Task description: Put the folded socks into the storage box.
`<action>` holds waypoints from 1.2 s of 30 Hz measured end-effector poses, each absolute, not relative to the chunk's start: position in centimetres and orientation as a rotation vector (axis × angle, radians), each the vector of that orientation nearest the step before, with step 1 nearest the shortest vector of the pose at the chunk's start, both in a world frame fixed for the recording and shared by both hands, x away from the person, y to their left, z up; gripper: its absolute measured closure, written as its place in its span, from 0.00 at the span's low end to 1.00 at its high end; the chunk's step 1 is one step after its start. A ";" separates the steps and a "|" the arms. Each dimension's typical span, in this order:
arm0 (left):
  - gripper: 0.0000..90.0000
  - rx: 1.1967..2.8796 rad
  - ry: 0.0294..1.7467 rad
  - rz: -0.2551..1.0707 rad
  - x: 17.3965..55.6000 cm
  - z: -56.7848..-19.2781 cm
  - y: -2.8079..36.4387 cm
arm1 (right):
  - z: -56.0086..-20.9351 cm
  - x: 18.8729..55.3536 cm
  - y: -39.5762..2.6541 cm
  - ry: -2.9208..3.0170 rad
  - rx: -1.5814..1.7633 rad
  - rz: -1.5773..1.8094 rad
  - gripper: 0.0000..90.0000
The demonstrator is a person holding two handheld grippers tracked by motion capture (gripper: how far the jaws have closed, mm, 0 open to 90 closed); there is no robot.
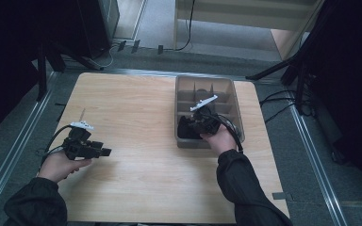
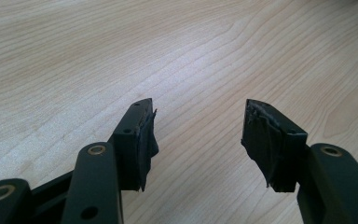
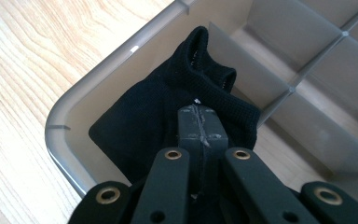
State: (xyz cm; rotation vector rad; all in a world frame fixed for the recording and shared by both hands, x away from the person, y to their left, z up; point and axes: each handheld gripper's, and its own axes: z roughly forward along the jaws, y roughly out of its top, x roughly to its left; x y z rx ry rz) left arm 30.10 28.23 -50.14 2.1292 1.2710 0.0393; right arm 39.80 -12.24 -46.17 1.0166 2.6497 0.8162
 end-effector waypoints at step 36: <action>0.48 2.134 1.268 0.039 30.1 -50.2 28.1 | -45.9 39.0 -11.0 2.752 0.974 0.768 1.00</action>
